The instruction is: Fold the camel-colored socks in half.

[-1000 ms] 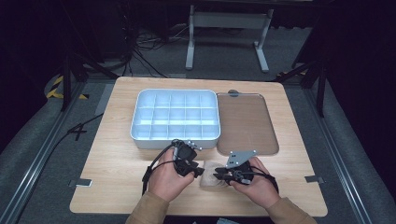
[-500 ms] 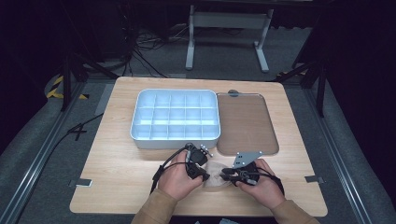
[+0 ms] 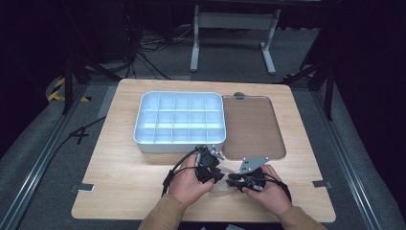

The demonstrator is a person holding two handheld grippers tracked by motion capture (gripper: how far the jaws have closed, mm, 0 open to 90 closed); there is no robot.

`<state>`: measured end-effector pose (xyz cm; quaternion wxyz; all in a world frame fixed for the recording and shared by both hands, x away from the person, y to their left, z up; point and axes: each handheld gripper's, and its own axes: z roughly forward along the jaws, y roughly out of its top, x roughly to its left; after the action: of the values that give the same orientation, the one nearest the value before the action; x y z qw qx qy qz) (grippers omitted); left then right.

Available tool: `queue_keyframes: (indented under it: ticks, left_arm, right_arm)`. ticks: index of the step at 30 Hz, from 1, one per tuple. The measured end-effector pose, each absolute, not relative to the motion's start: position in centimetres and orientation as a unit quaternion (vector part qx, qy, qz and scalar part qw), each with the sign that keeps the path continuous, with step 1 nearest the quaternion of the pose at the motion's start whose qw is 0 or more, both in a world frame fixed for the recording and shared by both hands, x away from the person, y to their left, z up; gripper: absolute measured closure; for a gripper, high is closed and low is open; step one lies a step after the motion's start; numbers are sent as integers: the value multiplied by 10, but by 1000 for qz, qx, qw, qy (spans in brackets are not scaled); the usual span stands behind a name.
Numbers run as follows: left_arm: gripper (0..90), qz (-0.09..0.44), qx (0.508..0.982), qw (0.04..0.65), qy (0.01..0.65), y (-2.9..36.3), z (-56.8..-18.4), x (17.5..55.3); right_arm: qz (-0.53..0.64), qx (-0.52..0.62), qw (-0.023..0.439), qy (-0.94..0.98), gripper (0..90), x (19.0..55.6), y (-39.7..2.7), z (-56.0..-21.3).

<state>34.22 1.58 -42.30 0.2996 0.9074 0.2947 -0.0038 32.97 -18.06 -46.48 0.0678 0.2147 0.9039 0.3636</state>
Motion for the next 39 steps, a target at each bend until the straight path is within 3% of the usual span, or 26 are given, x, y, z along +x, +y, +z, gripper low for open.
queue_keyframes:
  ticks: [8, 25, 39]
  left_arm:
    - [833, 10, 918, 247, 309, 11, -443, 347]
    - [832, -6, 915, 256, 313, 17, -448, 350]
    - [710, 1, 915, 272, 297, 22, -421, 341]
  right_arm:
    - [371, 215, 67, 901, 743, 327, -183, -465]
    - [369, 217, 51, 902, 745, 326, -197, -465]
    - [378, 211, 65, 899, 740, 322, -193, -458]
